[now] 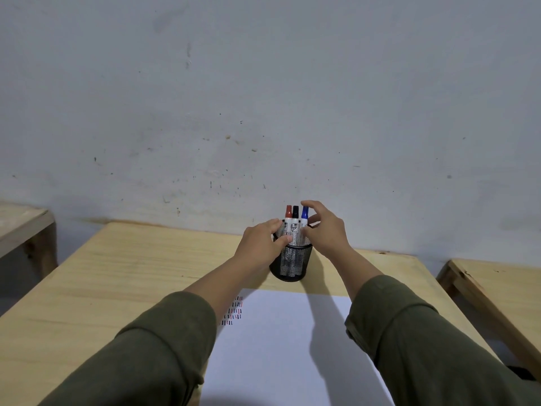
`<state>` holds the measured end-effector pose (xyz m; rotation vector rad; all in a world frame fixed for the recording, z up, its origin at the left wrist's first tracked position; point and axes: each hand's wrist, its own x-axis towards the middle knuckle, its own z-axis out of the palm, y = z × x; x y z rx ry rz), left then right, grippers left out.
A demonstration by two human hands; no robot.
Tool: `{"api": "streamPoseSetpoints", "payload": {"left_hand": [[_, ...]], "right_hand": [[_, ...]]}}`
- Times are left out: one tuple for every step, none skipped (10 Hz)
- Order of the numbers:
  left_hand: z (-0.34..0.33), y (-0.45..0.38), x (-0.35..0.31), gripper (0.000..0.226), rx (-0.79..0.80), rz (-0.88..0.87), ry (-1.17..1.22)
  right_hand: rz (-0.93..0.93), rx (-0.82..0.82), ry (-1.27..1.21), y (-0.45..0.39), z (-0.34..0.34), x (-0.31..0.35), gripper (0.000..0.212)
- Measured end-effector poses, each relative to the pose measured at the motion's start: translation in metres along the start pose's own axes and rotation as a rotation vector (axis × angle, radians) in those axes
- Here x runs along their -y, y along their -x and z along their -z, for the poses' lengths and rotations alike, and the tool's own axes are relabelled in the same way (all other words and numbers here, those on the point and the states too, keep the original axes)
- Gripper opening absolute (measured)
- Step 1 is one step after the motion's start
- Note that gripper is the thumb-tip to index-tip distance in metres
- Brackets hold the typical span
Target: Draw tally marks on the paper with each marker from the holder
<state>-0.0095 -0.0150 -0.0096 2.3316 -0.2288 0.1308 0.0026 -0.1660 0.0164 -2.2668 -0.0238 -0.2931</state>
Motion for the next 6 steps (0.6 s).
{"api": "streamPoseSetpoints", "payload": {"left_hand": [[0.001, 0.001, -0.001, 0.054, -0.014, -0.011, 0.004], [0.003, 0.005, -0.005, 0.05, -0.019, -0.023, 0.003], [0.003, 0.005, -0.005, 0.05, -0.021, -0.021, 0.003], [0.002, 0.005, -0.005, 0.051, -0.009, -0.001, 0.013], [0.0, 0.007, -0.008, 0.052, -0.049, 0.001, 0.033], [0.004, 0.013, -0.012, 0.05, -0.119, 0.014, 0.092]], "right_hand": [[0.004, -0.009, -0.007, -0.001, -0.002, 0.0, 0.054], [0.002, 0.0, -0.007, -0.001, -0.002, -0.001, 0.055], [0.002, 0.006, -0.012, -0.001, -0.002, -0.003, 0.058], [-0.002, 0.024, 0.003, 0.003, 0.0, -0.003, 0.069], [0.004, 0.021, -0.029, 0.009, 0.003, -0.002, 0.079], [-0.019, -0.022, -0.07, 0.017, 0.014, 0.001, 0.081]]}}
